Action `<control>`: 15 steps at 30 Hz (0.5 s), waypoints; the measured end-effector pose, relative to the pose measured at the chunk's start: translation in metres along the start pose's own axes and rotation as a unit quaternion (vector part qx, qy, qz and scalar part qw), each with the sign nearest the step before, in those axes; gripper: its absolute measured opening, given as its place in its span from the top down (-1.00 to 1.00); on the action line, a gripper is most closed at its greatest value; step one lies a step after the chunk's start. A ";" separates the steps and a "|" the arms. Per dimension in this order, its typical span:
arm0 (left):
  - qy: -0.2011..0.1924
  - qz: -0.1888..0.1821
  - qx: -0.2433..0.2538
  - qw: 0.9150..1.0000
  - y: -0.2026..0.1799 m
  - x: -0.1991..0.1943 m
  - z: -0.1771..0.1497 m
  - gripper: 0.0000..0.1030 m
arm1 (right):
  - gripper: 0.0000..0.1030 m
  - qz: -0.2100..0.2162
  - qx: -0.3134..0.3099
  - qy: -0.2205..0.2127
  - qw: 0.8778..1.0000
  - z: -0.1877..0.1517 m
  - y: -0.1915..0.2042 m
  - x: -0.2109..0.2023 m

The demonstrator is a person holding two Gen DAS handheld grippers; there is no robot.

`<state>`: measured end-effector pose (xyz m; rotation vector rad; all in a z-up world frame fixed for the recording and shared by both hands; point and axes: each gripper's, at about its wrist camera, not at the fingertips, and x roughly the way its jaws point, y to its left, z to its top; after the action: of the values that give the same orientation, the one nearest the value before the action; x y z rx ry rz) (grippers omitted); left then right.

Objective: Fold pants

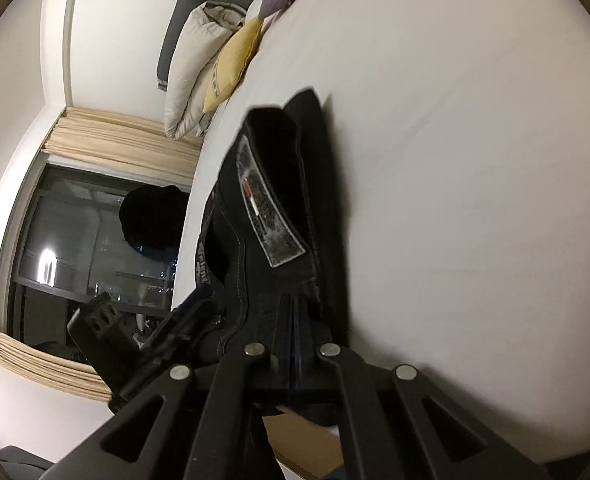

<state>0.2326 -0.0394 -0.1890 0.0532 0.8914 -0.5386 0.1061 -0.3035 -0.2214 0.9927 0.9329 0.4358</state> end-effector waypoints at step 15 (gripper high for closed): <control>0.019 0.027 -0.016 0.999 0.012 -0.008 -0.030 -0.37 | 0.78 0.007 -0.091 0.061 0.994 -0.022 0.036 0.035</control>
<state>0.2128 -0.0178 -0.2042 0.0592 0.9322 -0.4741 0.1104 -0.2492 -0.2116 0.8148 0.9780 0.5890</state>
